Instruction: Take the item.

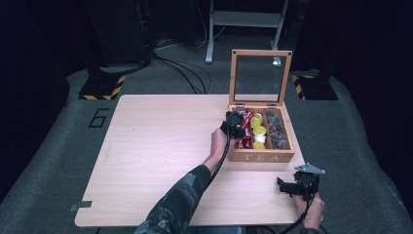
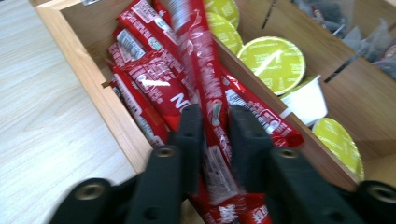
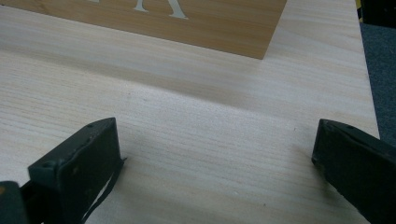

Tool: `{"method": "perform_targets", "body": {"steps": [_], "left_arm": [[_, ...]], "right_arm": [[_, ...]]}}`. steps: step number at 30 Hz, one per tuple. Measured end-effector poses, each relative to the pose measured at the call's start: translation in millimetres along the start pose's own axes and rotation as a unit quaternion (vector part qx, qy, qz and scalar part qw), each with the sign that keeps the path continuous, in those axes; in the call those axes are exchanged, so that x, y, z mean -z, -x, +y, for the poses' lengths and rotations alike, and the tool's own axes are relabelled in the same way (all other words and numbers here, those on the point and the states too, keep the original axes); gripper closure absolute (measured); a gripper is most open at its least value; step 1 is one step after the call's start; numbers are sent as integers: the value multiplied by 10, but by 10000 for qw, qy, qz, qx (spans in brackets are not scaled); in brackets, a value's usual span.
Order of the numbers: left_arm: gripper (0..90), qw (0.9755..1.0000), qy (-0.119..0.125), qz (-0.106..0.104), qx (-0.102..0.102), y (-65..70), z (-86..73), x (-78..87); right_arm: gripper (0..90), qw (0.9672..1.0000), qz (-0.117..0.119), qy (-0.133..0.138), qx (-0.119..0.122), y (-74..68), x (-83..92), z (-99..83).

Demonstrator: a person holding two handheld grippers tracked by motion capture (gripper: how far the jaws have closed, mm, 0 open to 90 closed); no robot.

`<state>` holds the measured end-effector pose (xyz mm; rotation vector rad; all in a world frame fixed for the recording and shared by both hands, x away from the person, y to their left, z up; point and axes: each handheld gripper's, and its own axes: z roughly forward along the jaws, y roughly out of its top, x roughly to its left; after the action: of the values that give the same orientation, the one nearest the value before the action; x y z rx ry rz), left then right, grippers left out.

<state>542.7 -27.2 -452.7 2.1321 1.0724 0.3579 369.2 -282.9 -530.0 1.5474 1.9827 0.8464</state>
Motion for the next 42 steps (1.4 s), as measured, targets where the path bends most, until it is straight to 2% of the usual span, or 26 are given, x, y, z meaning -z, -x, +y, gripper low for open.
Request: {"method": "perform_targets", "body": {"steps": [7,10,20,26,30,33,34,36,42], "left_arm": [[831,10000,94,5,20,27,7,45],[836,9998,135,-77,78,25,8,77],[836,9992,335,-221,-30,4,9,245],[837,9987,457,-230,-54,-37,18,366],[837,9985,478,-237,-147,-82,12,448],[837,9980,579,-223,-123,-97,6,503],[837,9981,545,-220,-198,-112,5,523],[837,9978,613,-209,-151,-118,-4,553],[837,9973,665,-222,-239,-165,-44,666]], "right_arm": [[5,10000,4,-2,-13,0,2,-1],[5,10000,2,4,-13,1,1,-1],[5,10000,-12,1,-28,1,2,-1],[5,10000,-12,-6,-6,4,3,-2],[5,10000,-11,-8,-22,3,4,-2],[5,10000,-21,-6,-13,5,3,-2],[5,10000,-20,-6,-10,6,3,-3],[5,10000,-25,-6,-9,6,3,-3],[5,10000,-26,-7,-11,7,3,-3]]}}
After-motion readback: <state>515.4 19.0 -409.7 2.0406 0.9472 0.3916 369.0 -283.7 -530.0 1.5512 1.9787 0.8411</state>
